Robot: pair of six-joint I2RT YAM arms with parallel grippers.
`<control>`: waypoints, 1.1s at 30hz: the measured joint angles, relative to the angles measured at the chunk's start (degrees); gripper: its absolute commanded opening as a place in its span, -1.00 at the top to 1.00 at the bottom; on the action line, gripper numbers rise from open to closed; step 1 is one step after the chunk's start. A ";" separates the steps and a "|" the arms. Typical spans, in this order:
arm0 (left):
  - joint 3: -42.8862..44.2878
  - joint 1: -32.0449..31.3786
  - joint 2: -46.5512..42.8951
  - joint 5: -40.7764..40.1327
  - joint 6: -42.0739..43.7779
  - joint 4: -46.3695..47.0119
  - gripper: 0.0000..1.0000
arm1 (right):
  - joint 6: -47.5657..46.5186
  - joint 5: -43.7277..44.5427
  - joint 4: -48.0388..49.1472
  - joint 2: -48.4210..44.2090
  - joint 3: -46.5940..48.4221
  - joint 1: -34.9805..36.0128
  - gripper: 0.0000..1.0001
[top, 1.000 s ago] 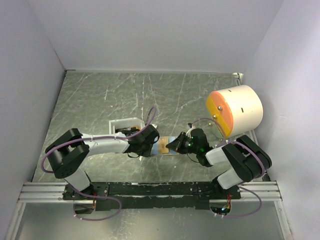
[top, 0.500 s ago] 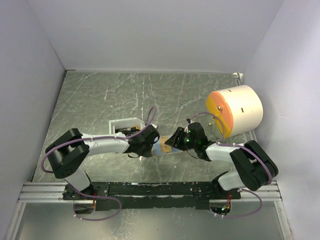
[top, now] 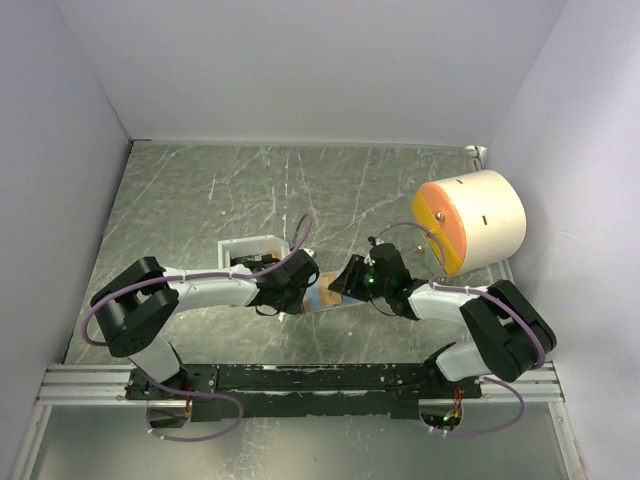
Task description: Put the credit cards into the card holder
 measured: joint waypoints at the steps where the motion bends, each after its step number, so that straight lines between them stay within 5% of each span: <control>1: 0.02 0.00 0.00 0.00 0.00 -0.02 0.86 | -0.35 0.17 -0.70 0.20 0.59 0.57 0.19; 15: 0.09 0.00 0.04 0.00 -0.11 -0.02 0.86 | -5.16 5.79 -11.89 -0.70 6.64 2.25 0.00; 33: 2.34 -0.15 1.86 -0.33 -0.26 -1.16 0.86 | -5.22 3.10 -5.70 3.13 7.34 5.60 0.38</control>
